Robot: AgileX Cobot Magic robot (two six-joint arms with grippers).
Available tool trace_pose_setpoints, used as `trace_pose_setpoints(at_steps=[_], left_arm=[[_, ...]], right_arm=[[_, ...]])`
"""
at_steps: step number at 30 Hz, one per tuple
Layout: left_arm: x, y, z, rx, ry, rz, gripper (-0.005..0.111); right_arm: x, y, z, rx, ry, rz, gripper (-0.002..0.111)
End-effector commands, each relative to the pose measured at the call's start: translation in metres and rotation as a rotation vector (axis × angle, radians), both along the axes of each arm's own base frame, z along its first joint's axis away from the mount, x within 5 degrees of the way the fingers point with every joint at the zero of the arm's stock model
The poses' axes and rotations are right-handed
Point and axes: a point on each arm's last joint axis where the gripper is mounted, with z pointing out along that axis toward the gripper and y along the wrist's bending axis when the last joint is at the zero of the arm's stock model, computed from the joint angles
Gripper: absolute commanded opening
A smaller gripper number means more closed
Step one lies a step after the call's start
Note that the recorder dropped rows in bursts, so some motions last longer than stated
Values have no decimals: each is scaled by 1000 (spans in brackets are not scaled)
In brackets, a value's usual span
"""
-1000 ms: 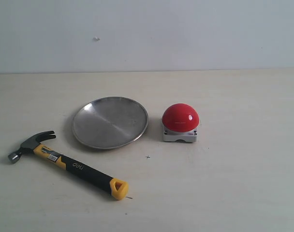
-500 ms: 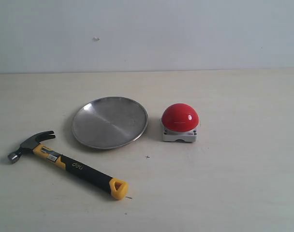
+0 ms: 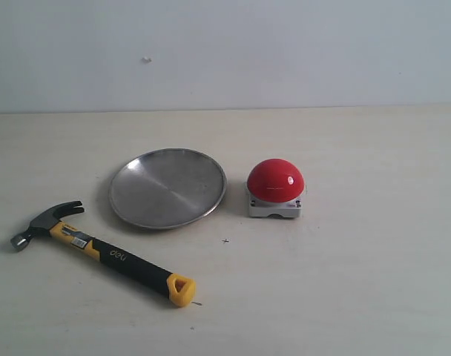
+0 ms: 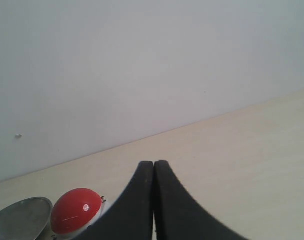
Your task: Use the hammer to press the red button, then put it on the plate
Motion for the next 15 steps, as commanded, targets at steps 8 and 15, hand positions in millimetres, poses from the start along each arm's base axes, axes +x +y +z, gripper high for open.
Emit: trace_pose_setpoints(at_steps=[8, 15], left_arm=[[-2, -5, 22, 24, -233, -50, 0], [-13, -10, 47, -108, -533, -143, 0]], right_arm=[[0, 0, 0, -7, -12, 0, 0], [0, 0, 0, -7, -12, 0, 0]])
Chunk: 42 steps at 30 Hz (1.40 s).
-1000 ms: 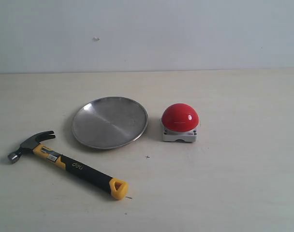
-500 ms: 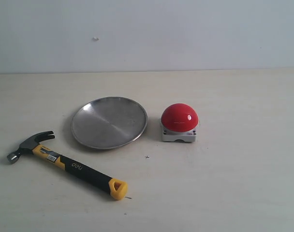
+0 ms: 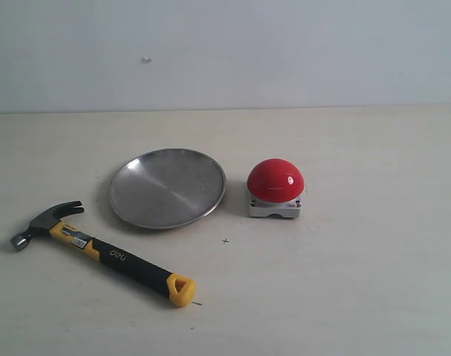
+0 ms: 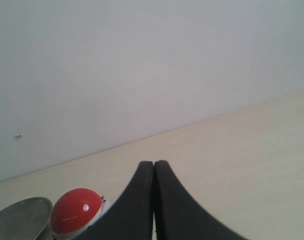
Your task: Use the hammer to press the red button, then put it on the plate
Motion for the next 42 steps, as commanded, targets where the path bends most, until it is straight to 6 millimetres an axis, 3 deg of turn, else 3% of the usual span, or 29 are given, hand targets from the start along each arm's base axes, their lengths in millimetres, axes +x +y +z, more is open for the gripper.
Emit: trace_pose_setpoints(at_steps=[1, 3, 6, 10, 12, 15, 18, 21, 25, 29, 34, 42], left_arm=[[-8, -1, 20, -108, -221, -68, 0], [-4, 2, 38, -177, -134, -43, 0], [12, 6, 70, -101, 70, 26, 0], [48, 14, 106, 22, 440, 119, 0], [69, 19, 114, 83, 663, 147, 0], [95, 23, 120, 88, 975, 149, 0], [121, 14, 112, 175, 1236, -30, 0], [144, -1, 92, 93, 1455, -240, 0], [172, -33, 68, -39, 1479, -432, 0], [198, -71, 54, -5, 1338, -488, 0], [213, -109, 44, 42, 1219, -527, 0], [219, -116, 30, 54, 1260, -532, 0]], right_arm=[[0, 0, 0, -7, -12, 0, 0], [0, 0, 0, -7, -12, 0, 0], [0, 0, 0, -7, -12, 0, 0], [0, 0, 0, -7, -12, 0, 0], [0, 0, 0, -7, -12, 0, 0], [0, 0, 0, -7, -12, 0, 0], [0, 0, 0, -7, -12, 0, 0], [0, 0, 0, -7, -12, 0, 0], [0, 0, 0, -7, -12, 0, 0], [0, 0, 0, -7, -12, 0, 0], [0, 0, 0, -7, -12, 0, 0], [0, 0, 0, -7, -12, 0, 0]])
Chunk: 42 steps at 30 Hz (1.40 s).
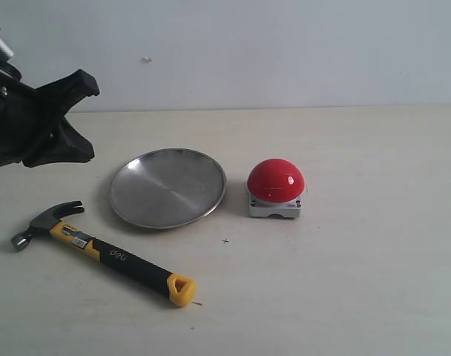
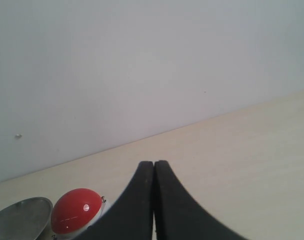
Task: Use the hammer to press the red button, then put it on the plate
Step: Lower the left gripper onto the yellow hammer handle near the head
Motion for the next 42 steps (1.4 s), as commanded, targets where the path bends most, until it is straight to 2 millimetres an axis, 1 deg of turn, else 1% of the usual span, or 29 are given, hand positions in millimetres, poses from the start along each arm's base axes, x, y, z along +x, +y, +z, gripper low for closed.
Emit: trace_pose_setpoints(at_steps=[1, 13, 19, 21, 23, 25, 30, 33, 35, 38, 42], left_arm=[[3, -3, -6, 7, 0, -5, 0], [5, -3, -6, 4, -14, 5, 0], [12, -7, -1, -126, -41, 104, 0], [12, -8, 0, -159, -17, 126, 0], [13, -8, -2, -225, 48, 224, 0], [16, -9, -5, -276, 90, 303, 0], [25, -13, -22, -315, 173, 382, 0], [28, -14, -39, -355, 314, 534, 0], [27, -14, -50, -339, 400, 614, 0], [26, -12, -61, -281, 451, 724, 0], [22, -1, -66, -164, 498, 845, 0]], right_arm=[[0, 0, 0, -7, -12, 0, 0], [0, 0, 0, -7, -12, 0, 0], [0, 0, 0, -7, -12, 0, 0], [0, 0, 0, -7, -12, 0, 0], [0, 0, 0, -7, -12, 0, 0], [0, 0, 0, -7, -12, 0, 0], [0, 0, 0, -7, -12, 0, 0], [0, 0, 0, -7, -12, 0, 0], [0, 0, 0, -7, -12, 0, 0], [0, 0, 0, -7, -12, 0, 0], [0, 0, 0, -7, -12, 0, 0]])
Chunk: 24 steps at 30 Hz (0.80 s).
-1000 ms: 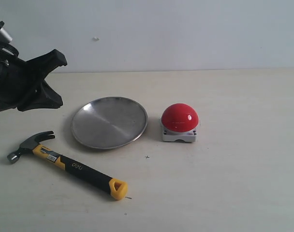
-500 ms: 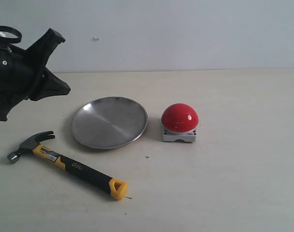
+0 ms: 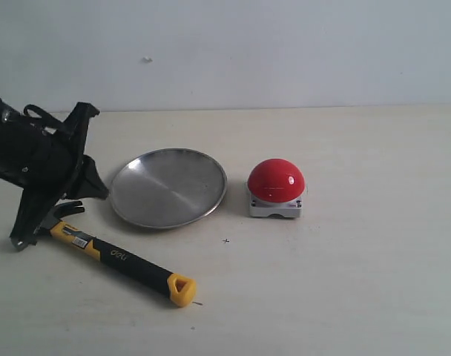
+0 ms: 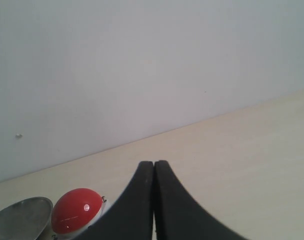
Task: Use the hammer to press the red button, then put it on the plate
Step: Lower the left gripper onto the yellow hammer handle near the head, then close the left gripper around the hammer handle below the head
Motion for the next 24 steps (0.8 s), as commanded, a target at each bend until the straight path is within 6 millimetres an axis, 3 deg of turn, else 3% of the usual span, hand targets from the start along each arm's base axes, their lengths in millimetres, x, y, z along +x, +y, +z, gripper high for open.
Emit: trace_pose_setpoints(at_steps=[1, 7, 9, 11, 15, 19, 22, 24], left_arm=[[-4, 11, -3, 117, 107, 113, 0], [-7, 19, -2, 235, 173, 111, 0], [-4, 19, -6, 262, 152, 36, 0], [-1, 19, -14, 318, 136, -76, 0], [1, 21, -49, 350, 302, 68, 0], [7, 14, -58, 289, 279, 79, 0], [14, 12, -53, 268, 229, 83, 14], [17, 11, -50, 269, 224, 86, 29]], right_arm=[[0, 0, 0, -7, -12, 0, 0], [0, 0, 0, -7, -12, 0, 0], [0, 0, 0, -7, -12, 0, 0], [0, 0, 0, -7, -12, 0, 0], [0, 0, 0, -7, -12, 0, 0], [0, 0, 0, -7, -12, 0, 0], [0, 0, 0, -7, -12, 0, 0], [0, 0, 0, -7, -12, 0, 0]])
